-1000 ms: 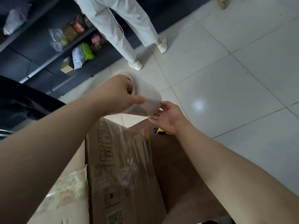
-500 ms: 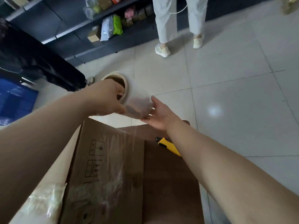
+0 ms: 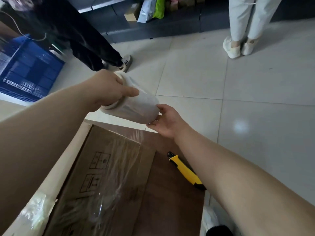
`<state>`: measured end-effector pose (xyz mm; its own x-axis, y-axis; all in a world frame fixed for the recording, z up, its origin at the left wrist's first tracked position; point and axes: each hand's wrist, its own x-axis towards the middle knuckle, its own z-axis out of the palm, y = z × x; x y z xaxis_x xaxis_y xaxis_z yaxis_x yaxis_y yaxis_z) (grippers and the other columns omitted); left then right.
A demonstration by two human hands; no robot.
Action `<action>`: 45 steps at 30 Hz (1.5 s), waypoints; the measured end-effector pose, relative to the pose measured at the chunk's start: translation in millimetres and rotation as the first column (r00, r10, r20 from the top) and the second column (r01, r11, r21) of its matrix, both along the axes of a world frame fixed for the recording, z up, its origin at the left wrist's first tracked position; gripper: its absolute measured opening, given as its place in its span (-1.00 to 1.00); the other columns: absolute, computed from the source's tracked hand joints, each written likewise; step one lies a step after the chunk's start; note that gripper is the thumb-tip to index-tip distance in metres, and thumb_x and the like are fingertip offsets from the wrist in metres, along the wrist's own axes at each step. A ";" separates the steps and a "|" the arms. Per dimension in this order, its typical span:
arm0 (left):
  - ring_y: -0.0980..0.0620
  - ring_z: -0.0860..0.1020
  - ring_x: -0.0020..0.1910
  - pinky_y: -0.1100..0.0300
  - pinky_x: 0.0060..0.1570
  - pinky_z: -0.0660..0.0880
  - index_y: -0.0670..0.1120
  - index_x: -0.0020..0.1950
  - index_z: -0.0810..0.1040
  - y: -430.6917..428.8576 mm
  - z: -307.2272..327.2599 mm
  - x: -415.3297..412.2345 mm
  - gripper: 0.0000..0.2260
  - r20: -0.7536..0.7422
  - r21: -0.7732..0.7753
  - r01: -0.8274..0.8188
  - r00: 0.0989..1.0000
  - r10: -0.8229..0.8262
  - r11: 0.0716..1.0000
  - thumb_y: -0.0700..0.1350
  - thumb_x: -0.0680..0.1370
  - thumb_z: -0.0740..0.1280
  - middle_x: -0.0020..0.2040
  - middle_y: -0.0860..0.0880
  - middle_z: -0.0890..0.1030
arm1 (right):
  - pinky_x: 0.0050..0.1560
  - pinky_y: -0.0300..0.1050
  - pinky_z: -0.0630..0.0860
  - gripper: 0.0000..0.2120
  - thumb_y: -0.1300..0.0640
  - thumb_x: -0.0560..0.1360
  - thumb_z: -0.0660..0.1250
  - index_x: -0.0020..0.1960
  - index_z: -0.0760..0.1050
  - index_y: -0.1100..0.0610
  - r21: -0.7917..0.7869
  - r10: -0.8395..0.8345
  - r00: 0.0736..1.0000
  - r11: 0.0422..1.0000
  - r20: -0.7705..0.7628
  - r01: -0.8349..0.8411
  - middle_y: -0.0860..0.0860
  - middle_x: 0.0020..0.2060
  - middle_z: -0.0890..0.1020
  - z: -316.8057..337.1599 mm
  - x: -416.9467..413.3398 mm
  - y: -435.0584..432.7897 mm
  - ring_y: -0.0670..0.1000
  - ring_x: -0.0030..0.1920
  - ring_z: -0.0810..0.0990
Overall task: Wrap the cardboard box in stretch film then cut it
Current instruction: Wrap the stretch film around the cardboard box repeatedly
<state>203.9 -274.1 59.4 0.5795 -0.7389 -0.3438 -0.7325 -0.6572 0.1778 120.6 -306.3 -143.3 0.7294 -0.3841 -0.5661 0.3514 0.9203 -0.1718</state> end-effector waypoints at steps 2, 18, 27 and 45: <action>0.02 0.36 -0.37 0.18 -0.41 0.27 -0.33 -0.08 0.59 0.2 1.5 3.2 -0.57 0.047 0.033 0.042 0.998 -0.044 0.999 0.06 0.42 0.49 -0.29 -0.09 0.44 | 0.13 -0.05 0.36 -0.87 0.12 0.58 0.17 -0.07 0.44 0.14 -0.037 0.049 0.998 0.998 -0.043 -0.051 0.09 -0.20 0.46 1.9 9.1 -6.7 0.07 -0.20 0.45; -0.01 0.41 -0.22 0.17 -0.12 0.36 -0.14 0.23 0.49 -18.7 23.4 40.2 -0.54 -0.308 -0.092 -0.375 0.891 0.332 0.922 0.18 0.51 0.35 -0.22 0.03 0.40 | 0.03 0.01 0.50 -0.78 0.15 0.58 0.20 0.18 0.44 0.20 -0.017 -0.004 0.999 1.000 0.039 0.005 0.14 -0.09 0.53 23.0 53.2 -26.9 0.13 -0.10 0.54; -0.04 0.44 -0.26 0.12 -0.20 0.39 -0.26 -0.16 0.47 -26.7 19.2 66.1 -0.73 -0.155 -0.024 -0.302 0.943 0.294 0.953 -0.05 0.53 0.38 -0.18 -0.14 0.47 | 0.01 -0.02 0.37 -0.86 0.08 0.55 0.13 -0.09 0.42 0.09 -0.171 0.336 0.931 0.918 -0.145 -0.358 0.04 -0.28 0.42 21.9 86.0 -59.0 0.05 -0.27 0.41; -0.03 0.36 -0.30 0.18 -0.33 0.30 -0.31 -0.07 0.57 -43.2 34.7 94.1 -0.64 -0.132 -0.092 -0.581 0.812 0.569 0.808 0.02 0.45 0.46 -0.24 -0.14 0.39 | 0.12 0.06 0.52 -0.76 0.03 0.65 0.16 0.19 0.45 0.16 -0.024 0.583 0.801 0.806 -0.132 -0.591 0.16 -0.06 0.56 38.6 126.8 -96.3 0.14 -0.07 0.58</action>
<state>298.0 -317.2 94.1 0.8811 -0.3199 -0.3482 -0.2028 -0.9209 0.3328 247.4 -402.6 -104.7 0.7592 0.0605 -0.6481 -0.2783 0.9303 -0.2391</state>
